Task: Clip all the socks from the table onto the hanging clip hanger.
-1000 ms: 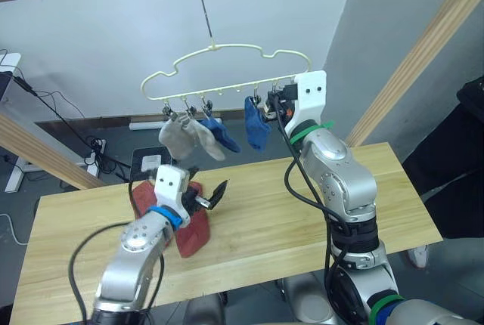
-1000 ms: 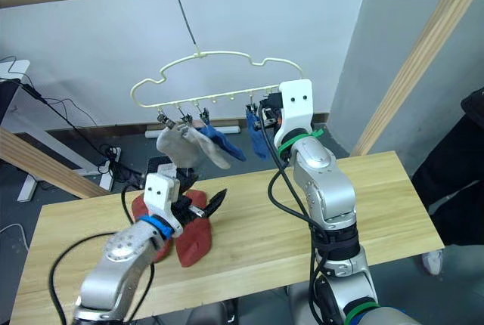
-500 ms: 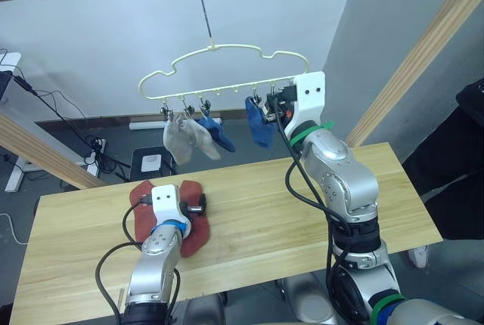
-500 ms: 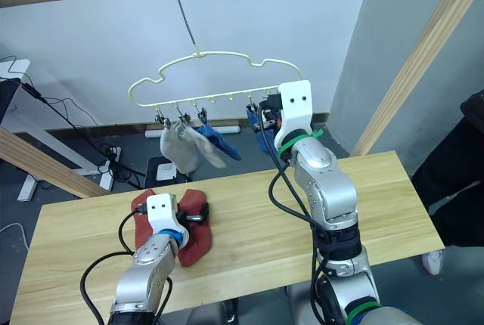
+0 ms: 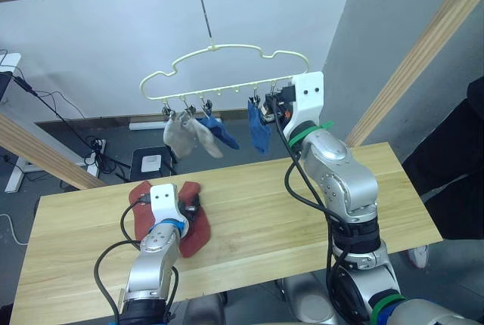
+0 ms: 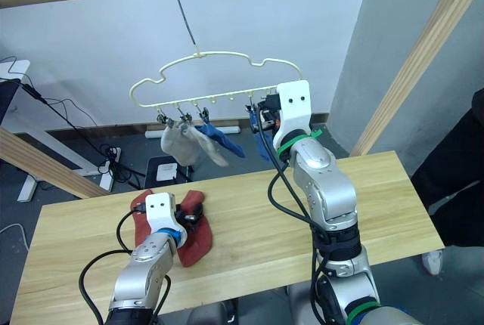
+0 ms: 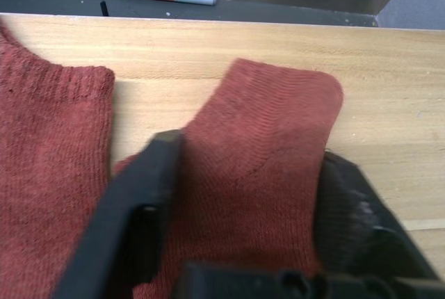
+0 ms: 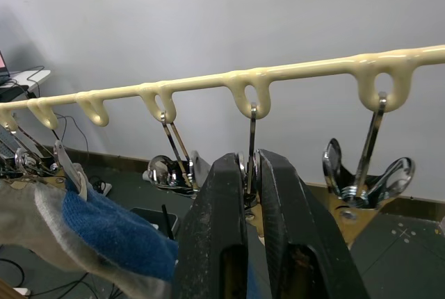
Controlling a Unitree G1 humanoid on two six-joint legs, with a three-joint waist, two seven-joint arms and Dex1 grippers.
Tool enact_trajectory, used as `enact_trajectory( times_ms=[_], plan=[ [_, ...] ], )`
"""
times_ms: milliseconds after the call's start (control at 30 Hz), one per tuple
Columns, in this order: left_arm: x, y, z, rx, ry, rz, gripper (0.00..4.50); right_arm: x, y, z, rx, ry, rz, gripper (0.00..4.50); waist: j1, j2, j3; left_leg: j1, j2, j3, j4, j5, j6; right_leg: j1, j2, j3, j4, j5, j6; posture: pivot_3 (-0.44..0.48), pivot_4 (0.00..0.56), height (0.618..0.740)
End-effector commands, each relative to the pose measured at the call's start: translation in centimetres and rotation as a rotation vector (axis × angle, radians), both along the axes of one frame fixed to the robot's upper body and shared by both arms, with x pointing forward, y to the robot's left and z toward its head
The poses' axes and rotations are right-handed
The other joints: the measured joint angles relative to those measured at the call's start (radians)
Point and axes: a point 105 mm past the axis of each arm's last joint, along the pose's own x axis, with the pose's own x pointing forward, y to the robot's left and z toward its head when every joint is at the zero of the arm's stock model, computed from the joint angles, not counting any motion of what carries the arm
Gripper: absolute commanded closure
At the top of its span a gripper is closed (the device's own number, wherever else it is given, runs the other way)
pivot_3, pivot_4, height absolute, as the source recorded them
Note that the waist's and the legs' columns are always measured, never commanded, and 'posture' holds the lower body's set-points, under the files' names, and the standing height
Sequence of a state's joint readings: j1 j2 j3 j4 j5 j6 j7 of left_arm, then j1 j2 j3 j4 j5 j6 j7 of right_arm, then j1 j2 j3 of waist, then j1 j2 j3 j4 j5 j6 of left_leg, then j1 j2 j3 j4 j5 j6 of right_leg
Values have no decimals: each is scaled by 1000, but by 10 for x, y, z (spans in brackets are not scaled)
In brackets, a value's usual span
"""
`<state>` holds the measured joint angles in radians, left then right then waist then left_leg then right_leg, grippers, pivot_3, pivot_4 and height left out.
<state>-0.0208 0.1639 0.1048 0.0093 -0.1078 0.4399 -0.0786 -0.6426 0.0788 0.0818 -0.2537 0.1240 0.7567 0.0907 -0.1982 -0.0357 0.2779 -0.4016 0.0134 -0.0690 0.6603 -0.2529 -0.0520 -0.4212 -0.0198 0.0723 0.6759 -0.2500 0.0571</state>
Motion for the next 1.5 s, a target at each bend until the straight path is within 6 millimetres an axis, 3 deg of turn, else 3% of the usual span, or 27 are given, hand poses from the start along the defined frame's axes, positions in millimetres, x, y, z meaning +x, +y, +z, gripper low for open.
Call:
enact_trajectory(
  times_ms=[33, 100, 233, 300, 367, 433, 567, 700, 1000, 1500],
  plan=[
    [-9, -3, -14, -4, 62, -23, 2715, -9, 4, 16, 19, -61, 29, 4500, 0, 0, 0, 0, 0, 0, 0, 0, 0, 0, 0, 0, 0, 0, 0, -267, 241, 740],
    [-9, -5, -13, -2, 56, -41, 3013, -9, 4, 16, 18, -62, 30, 4500, 0, 0, 0, 0, 0, 0, 0, 0, 0, 0, 0, 0, 0, 0, 0, -267, 241, 740],
    [-10, -17, -9, 7, 23, -145, 4110, -9, 4, 16, 18, -62, 28, 4500, -1, 0, 0, 0, 0, 0, 0, 0, 0, 0, 0, 0, 0, 0, 0, -267, 241, 740],
    [-5, -41, 7, 41, -76, -314, 4485, -8, 4, 16, 17, -64, 25, 4500, -1, 0, 0, 0, 0, 0, 0, 0, 0, 0, 0, 0, -1, 0, 0, -267, 241, 740],
    [-3, -80, 33, 64, -224, -552, 4485, -7, 2, 17, 15, -68, 19, 4500, 0, 0, 0, 0, 0, 0, -1, 0, 0, 0, 0, 0, -1, 0, 0, -277, 240, 740],
    [-3, -101, 48, 52, -306, -668, 4485, -7, 1, 17, 13, -70, 14, 4500, 2, 0, 0, -1, 0, 0, -1, 0, 0, 0, -1, 0, -2, 0, 0, -277, 240, 740],
    [-1, -114, 63, 46, -394, -739, 4485, -7, 0, 17, 13, -70, 10, 4500, -4, 0, 0, -2, 0, 1, -1, 0, 0, 0, -1, 0, -3, 0, 0, -286, 241, 740],
    [21, -136, 102, 141, -595, -760, 4485, -7, -2, 18, 12, -70, 3, 4500, -6, 0, 0, -1, 0, 0, -3, 0, 0, -1, 0, 0, -3, 0, 0, -295, 240, 740],
    [34, -160, 133, 168, -752, -771, 4485, -7, -2, 18, 13, -70, 2, 4500, -14, 0, 0, -3, 0, 0, -2, 0, 0, -1, 0, -1, -4, 0, 1, -304, 240, 740],
    [55, -150, 141, 196, -791, -629, 4485, -8, -3, 17, 8, -65, 0, 4500, -22, 0, 0, -4, -1, -1, -2, 0, 0, -1, 0, -1, -4, 0, 1, -315, 242, 740]
  ],
)
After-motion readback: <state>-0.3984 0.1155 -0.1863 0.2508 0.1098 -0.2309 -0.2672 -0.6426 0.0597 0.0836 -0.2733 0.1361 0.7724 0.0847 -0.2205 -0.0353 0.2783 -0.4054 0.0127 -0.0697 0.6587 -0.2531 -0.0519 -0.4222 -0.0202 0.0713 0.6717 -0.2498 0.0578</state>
